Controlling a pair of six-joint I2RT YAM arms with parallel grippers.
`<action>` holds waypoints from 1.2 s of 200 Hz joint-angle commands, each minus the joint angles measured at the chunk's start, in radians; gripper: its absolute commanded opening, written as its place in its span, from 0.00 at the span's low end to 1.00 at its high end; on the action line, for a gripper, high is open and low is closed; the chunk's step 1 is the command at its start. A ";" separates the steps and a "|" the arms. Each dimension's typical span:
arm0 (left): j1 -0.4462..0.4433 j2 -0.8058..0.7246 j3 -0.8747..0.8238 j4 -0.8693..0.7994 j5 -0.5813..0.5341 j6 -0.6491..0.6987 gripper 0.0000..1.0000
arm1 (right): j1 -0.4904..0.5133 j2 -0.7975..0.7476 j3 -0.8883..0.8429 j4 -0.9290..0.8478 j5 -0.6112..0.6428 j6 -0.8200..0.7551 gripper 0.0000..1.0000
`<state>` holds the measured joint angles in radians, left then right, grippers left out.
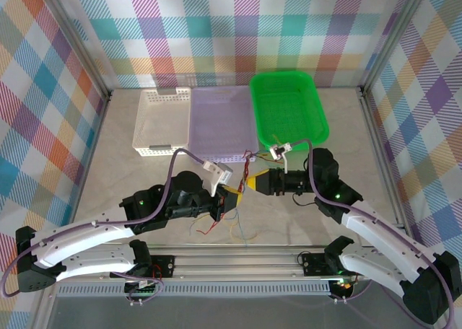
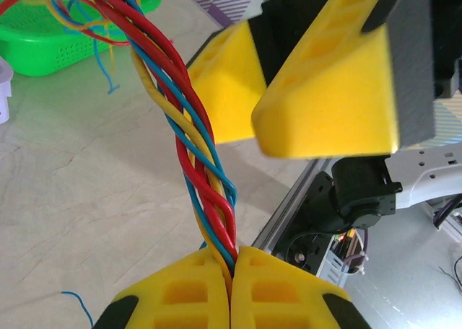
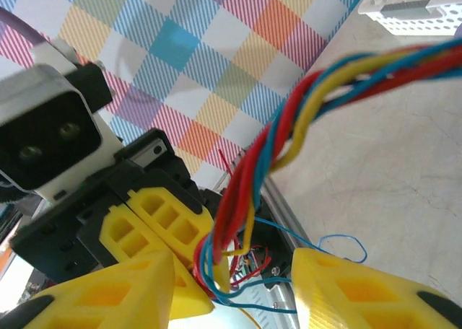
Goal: Untangle the cables
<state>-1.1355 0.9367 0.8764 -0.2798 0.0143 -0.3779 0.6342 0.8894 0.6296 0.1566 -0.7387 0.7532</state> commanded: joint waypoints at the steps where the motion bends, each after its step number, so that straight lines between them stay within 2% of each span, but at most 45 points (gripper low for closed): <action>1: 0.009 -0.030 0.000 0.063 -0.009 -0.008 0.00 | 0.026 0.016 -0.021 0.087 -0.004 0.007 0.43; 19: 0.009 -0.027 0.001 0.064 -0.008 -0.009 0.00 | 0.052 0.028 -0.023 0.119 0.006 0.009 0.43; 34: 0.008 -0.025 -0.003 0.066 -0.005 -0.011 0.00 | 0.072 0.036 -0.016 0.121 0.029 -0.002 0.36; 57: 0.008 -0.029 -0.009 0.070 -0.008 -0.013 0.00 | 0.085 0.042 -0.007 0.116 0.043 -0.019 0.18; 72: 0.009 -0.036 -0.009 0.064 -0.014 -0.011 0.00 | 0.087 0.041 0.000 0.091 0.051 -0.036 0.00; 112: 0.013 -0.099 -0.009 0.011 -0.062 0.001 0.00 | 0.087 -0.023 0.028 -0.148 0.183 -0.142 0.00; 182: 0.040 -0.196 -0.012 -0.117 -0.106 0.013 0.00 | 0.073 -0.111 0.057 -0.341 0.316 -0.210 0.00; 240: 0.069 -0.232 0.042 -0.335 -0.203 0.046 0.00 | -0.058 -0.180 0.113 -0.579 0.446 -0.216 0.00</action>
<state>-1.0893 0.7357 0.8673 -0.5072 -0.0933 -0.3576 0.6304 0.7380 0.7048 -0.2600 -0.3866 0.5594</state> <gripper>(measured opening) 0.047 0.042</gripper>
